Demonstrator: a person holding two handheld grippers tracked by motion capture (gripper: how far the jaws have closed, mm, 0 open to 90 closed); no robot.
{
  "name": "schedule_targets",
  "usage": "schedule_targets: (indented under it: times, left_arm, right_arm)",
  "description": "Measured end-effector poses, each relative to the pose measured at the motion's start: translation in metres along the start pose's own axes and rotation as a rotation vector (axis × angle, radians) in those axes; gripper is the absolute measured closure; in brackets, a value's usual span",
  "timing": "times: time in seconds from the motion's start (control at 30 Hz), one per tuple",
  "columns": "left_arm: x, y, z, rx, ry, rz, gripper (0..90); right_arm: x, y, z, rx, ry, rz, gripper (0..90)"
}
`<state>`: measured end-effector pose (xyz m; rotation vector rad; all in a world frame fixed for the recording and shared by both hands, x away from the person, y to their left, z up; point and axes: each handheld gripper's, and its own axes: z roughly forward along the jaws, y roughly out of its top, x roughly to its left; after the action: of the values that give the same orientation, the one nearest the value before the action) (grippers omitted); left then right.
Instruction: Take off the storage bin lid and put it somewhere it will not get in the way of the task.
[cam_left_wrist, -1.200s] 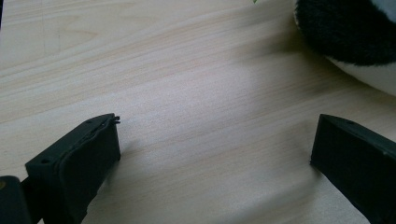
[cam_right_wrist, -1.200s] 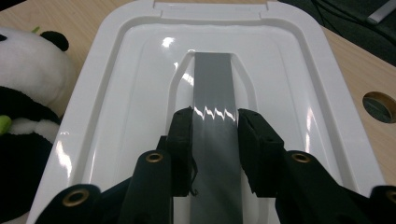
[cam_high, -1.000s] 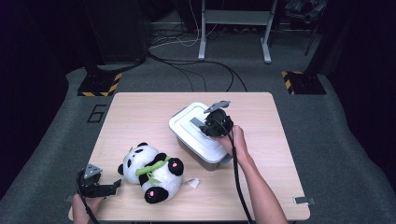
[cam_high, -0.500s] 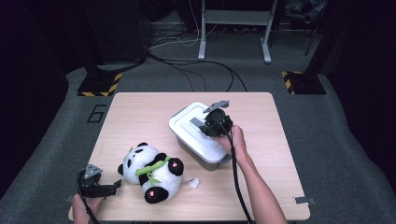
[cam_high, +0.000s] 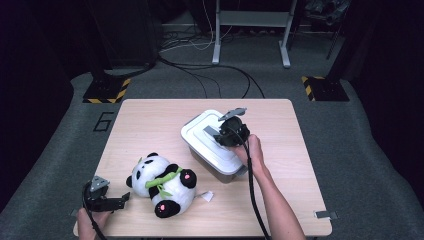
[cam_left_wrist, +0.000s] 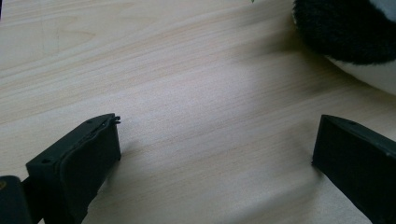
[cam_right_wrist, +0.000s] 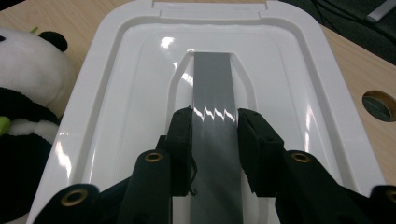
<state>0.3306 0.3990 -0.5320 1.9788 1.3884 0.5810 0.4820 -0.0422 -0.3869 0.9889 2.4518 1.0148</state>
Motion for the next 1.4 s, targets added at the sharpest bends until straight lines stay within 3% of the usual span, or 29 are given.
schedule_targets:
  times: [0.3, 0.57, 0.7, 0.83, 1.0, 1.4]
  left_arm:
    - [0.000, 0.000, 0.000, 0.002, 0.000, 0.000, 0.4]
    - [0.000, 0.000, 0.000, 0.000, 0.004, -0.005, 0.7]
    - [0.001, 0.000, 0.000, -0.003, 0.006, -0.006, 0.7]
    - [0.001, 0.000, 0.000, -0.003, 0.005, -0.007, 0.7]
    - [0.001, 0.000, 0.000, -0.006, 0.005, -0.008, 0.7]
    - [0.001, 0.000, 0.000, -0.009, 0.003, -0.010, 1.2]
  right_arm:
    - [0.002, -0.004, 0.000, -0.027, -0.009, 0.005, 66.3]
    - [0.008, -0.004, -0.001, -0.040, -0.059, -0.072, 66.7]
    - [0.009, -0.004, -0.001, -0.045, -0.052, -0.032, 66.8]
    - [0.009, -0.002, -0.003, -0.045, -0.057, -0.041, 66.8]
    - [0.010, 0.002, -0.009, -0.084, -0.065, -0.036, 66.8]
    - [0.011, 0.014, -0.034, -0.107, -0.094, -0.028, 66.8]
